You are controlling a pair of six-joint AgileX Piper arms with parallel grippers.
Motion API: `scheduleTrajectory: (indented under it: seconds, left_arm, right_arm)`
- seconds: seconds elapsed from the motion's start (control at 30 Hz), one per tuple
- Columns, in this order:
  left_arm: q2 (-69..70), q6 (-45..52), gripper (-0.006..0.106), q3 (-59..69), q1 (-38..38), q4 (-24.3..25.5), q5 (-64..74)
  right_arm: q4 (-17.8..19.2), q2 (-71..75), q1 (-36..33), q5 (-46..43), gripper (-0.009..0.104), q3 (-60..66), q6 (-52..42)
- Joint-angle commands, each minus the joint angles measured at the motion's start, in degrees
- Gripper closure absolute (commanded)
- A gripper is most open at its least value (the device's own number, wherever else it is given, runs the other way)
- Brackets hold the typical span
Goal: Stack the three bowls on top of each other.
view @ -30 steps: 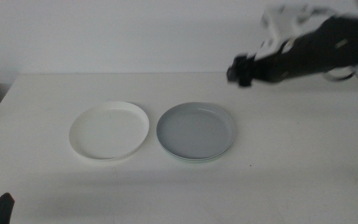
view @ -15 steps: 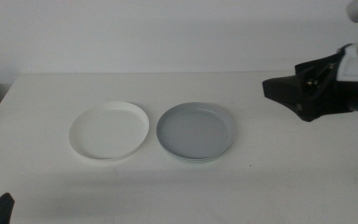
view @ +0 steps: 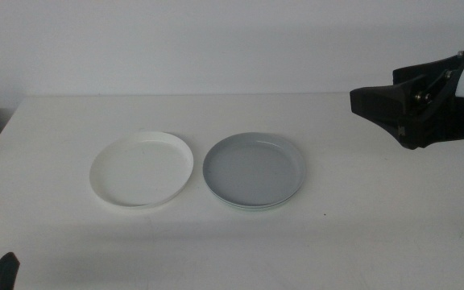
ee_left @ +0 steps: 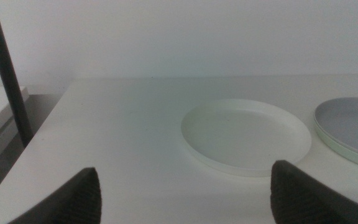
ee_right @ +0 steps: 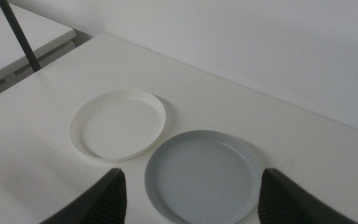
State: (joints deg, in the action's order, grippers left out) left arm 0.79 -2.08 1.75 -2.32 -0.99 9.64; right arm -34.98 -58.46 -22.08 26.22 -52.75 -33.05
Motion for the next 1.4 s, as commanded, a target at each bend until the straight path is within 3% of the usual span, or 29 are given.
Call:
scheduleTrajectory:
  seconds: [0.0, 0.13, 0.4, 0.77, 1.03, 1.37]
  left_arm:
    - [0.4, -0.2, -0.004, -0.4, 0.9, 0.2, -4.5]
    - [-5.5, -4.6, -0.004, -2.7, 4.2, -2.1, -4.6]
    - [-34.1, -5.3, -0.004, -20.8, 7.2, -3.3, -2.0]
    - [-64.5, -2.1, -0.004, -52.3, 6.1, -3.3, 22.8]
    - [-77.3, -2.1, -0.004, -55.9, 6.1, -3.2, 17.2]
    - [-97.6, -1.7, -0.004, -70.3, 3.0, -3.8, 22.3]
  right_arm:
    - [-0.9, 1.0, 0.0, -3.4, 0.041, -1.2, -0.7]
    - [-0.9, 1.0, 0.0, -3.3, 0.041, -1.2, -0.7]
    - [-0.9, 1.0, 0.0, -3.4, 0.041, -1.2, -0.7]
    - [-0.9, 1.0, 0.0, -3.3, 0.041, -1.2, -0.7]
    - [-0.9, 1.0, 0.0, -3.3, 0.041, -1.2, -0.7]
    - [-0.9, 1.0, 0.0, -3.3, 0.041, -1.2, -0.7]
